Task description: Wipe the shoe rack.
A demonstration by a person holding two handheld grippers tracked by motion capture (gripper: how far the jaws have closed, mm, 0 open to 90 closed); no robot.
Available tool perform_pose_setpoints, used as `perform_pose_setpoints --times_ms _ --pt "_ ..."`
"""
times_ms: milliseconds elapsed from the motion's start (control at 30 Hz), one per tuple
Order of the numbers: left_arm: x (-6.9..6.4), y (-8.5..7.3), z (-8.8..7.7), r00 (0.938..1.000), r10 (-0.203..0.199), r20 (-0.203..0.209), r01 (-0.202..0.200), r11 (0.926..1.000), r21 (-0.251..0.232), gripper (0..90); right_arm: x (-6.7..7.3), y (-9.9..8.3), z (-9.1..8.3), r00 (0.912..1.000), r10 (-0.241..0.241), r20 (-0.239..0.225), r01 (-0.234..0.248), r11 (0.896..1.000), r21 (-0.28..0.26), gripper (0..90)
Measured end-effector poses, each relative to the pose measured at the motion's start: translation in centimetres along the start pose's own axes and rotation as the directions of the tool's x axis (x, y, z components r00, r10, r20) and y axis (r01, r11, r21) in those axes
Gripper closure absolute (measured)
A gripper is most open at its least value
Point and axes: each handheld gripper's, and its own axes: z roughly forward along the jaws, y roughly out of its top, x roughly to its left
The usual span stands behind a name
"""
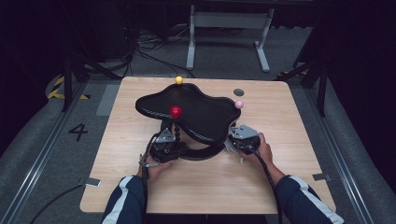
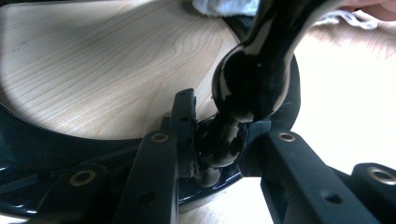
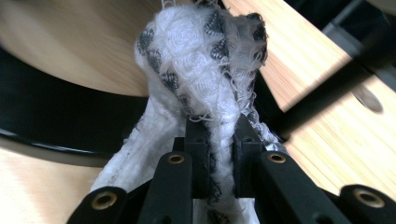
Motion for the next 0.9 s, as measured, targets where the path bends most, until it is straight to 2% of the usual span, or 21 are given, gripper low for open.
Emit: perform_pose_setpoints --times_ms 33,67,100,133,233,333,400,567,633,800,900 --pt "0.0 0.0 0.0 1.0 0.0 0.0 0.0 1.0 0.0 73.3 0.4 0.1 0.0 0.9997 -0.02 -0.016 0.02 1.0 -0.011 80.6" --pt "0.0 0.0 0.0 1.0 0.0 0.0 0.0 1.0 0.0 73.3 0.4 0.1 0.0 0.9997 -0.02 -0.016 0.02 1.0 -0.011 80.6" --pt "0.0 0.0 0.0 1.0 -0.003 -0.002 0.003 1.0 0.004 73.3 1.5 0.5 -0.1 0.998 -0.046 -0.043 0.045 0.999 -0.029 80.6" --pt "0.0 0.0 0.0 1.0 -0.003 -0.002 0.003 1.0 0.004 73.2 1.5 0.5 -0.1 0.998 -0.046 -0.043 0.045 0.999 -0.029 80.6" --pt "0.0 0.0 0.0 1.0 0.001 -0.005 -0.001 1.0 0.003 73.2 3.3 1.2 -0.1 0.9935 -0.082 -0.078 0.078 0.995 -0.06 80.6" --pt "0.0 0.0 0.0 1.0 -0.001 -0.001 0.001 1.0 0.0 73.3 4.4 1.6 -0.3 0.9896 -0.109 -0.094 0.102 0.992 -0.073 80.5" --pt "0.0 0.0 0.0 1.0 -0.001 -0.001 0.001 1.0 -0.001 73.4 4.8 1.8 -0.3 0.9883 -0.124 -0.089 0.118 0.99 -0.071 80.6" --pt "0.0 0.0 0.0 1.0 0.003 -0.003 -0.003 1.0 0.0 73.3 4.5 1.7 -0.2 0.9871 -0.121 -0.104 0.114 0.991 -0.076 80.3" --pt "0.0 0.0 0.0 1.0 0.001 -0.002 -0.001 1.0 -0.001 73.3 3.9 1.5 -0.1 0.9883 -0.131 -0.077 0.127 0.99 -0.062 80.3" --pt "0.0 0.0 -0.1 1.0 -0.002 -0.005 0.002 1.0 0.003 73.3 1.8 0.6 0.1 0.9974 -0.068 -0.025 0.067 0.997 -0.034 80.4" --pt "0.0 0.0 0.0 1.0 0.003 -0.002 -0.003 1.0 -0.001 73.4 0.7 0.1 0.1 0.9994 -0.033 0.006 0.033 0.999 -0.023 80.6"
